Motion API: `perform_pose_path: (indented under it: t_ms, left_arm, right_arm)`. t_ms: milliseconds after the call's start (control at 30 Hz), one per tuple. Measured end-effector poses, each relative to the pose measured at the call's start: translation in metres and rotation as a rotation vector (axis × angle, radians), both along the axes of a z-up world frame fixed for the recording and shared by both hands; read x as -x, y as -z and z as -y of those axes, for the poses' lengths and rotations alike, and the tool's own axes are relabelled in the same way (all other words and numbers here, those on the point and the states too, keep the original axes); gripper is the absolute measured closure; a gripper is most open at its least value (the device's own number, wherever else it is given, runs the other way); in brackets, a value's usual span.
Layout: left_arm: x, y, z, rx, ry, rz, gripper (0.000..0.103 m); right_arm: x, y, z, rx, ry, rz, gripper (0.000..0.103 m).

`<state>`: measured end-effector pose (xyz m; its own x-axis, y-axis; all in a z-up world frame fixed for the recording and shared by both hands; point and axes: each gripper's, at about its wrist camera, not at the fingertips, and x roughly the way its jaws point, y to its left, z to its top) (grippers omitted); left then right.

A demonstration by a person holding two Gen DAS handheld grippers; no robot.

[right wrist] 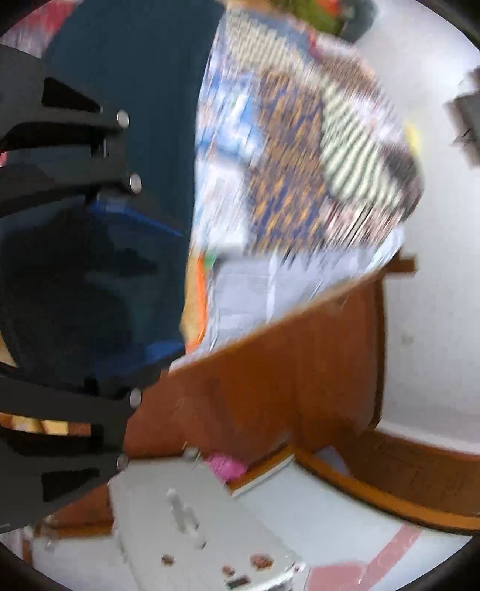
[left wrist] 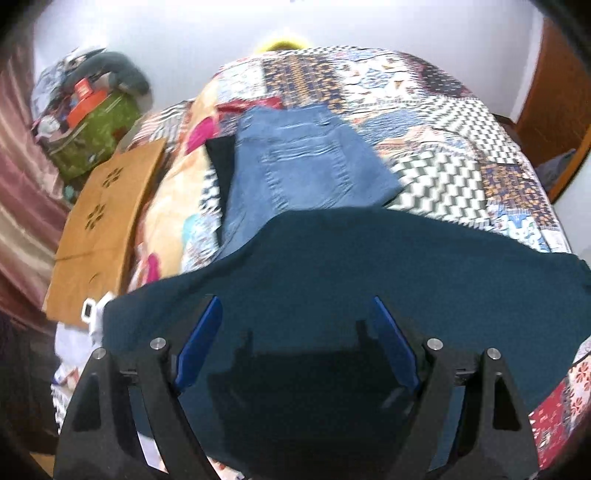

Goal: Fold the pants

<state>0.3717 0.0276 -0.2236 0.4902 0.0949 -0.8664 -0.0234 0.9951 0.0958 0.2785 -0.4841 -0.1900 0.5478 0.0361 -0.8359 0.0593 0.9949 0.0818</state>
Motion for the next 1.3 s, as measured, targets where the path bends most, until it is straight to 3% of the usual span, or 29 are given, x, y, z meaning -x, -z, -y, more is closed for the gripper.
perform_pose_path:
  t_ms: [133,267,400,467,600,833,933,1133,1300]
  left_arm:
    - [-0.016,0.011,0.021,0.029,0.046,-0.033,0.018]
    - [-0.015,0.039,0.042,0.006,0.099,-0.114,0.018]
    - [0.011,0.04,0.046,-0.052,0.13,-0.042,0.011]
    - [0.023,0.037,0.042,-0.047,0.144,-0.036,0.01]
    - [0.043,0.036,0.032,-0.025,0.142,-0.023,0.008]
    - [0.066,0.035,0.018,0.056,0.121,-0.04,0.008]
    - [0.069,0.028,0.021,0.031,0.132,-0.056,0.008]
    - [0.064,0.007,0.024,0.109,0.125,-0.024,0.008]
    - [0.048,0.013,0.043,0.1,0.139,-0.044,0.008]
  right_arm:
    - [0.005,-0.009,-0.059,-0.086,-0.106,0.03,0.03]
    - [0.015,0.023,-0.097,-0.142,-0.133,-0.031,0.03]
    - [0.036,0.063,-0.114,-0.093,-0.117,-0.119,0.03]
    - [0.051,0.063,-0.11,-0.103,-0.101,-0.076,0.03]
    - [0.072,0.055,-0.09,-0.141,-0.047,-0.091,0.03]
    - [0.104,0.044,-0.083,-0.11,0.003,-0.076,0.029]
    - [0.116,0.04,-0.057,-0.178,0.077,-0.065,0.029]
    - [0.131,0.029,-0.005,-0.288,0.227,-0.016,0.024]
    - [0.118,0.045,0.028,-0.384,0.345,-0.022,0.024]
